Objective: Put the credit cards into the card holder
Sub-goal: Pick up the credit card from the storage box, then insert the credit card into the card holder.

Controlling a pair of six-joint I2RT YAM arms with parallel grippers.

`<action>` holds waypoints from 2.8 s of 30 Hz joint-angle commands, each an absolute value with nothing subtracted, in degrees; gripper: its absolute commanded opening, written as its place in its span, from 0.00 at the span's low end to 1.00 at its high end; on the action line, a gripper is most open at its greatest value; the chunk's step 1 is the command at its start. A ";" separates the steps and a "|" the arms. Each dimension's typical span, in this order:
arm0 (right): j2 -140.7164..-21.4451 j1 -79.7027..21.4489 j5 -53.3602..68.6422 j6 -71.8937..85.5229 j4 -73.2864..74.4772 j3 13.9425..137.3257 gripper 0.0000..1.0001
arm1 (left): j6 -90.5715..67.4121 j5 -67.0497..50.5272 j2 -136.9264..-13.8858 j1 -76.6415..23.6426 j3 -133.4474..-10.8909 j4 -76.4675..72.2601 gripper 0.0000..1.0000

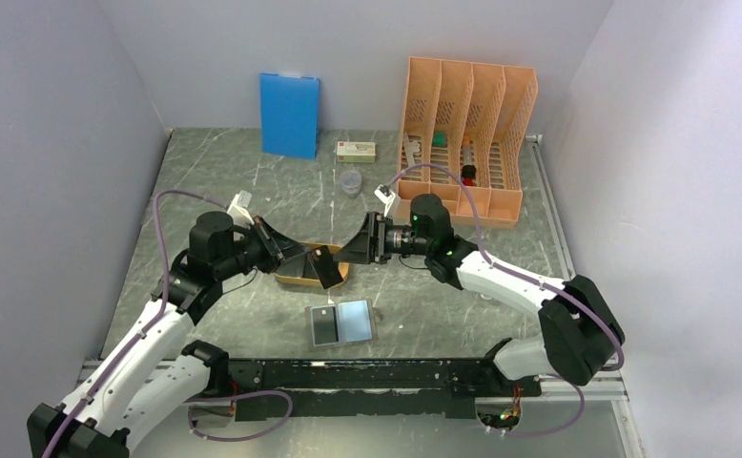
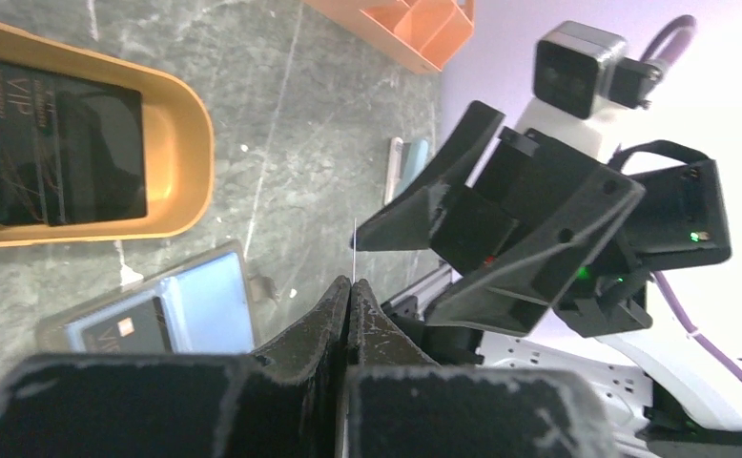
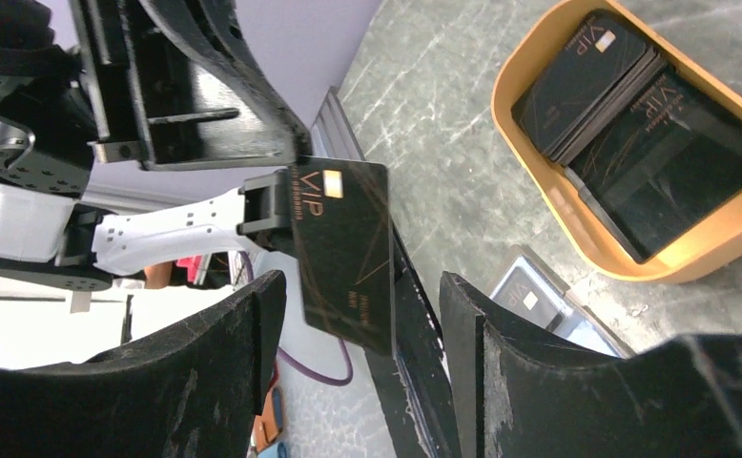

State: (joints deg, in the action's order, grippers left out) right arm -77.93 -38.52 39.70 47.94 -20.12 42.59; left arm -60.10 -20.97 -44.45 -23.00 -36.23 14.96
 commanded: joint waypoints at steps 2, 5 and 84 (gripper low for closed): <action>-78.08 -38.16 42.27 47.78 -19.36 42.88 0.64 | -63.94 -27.15 -43.83 -22.59 -37.13 10.76 0.05; -77.92 -38.16 44.65 50.47 -23.52 41.70 0.62 | -64.99 -28.17 -44.10 -22.59 -37.00 9.53 0.05; -41.62 -40.17 21.72 42.38 16.20 20.44 0.00 | -48.53 26.41 -91.39 -71.63 -40.27 14.41 0.26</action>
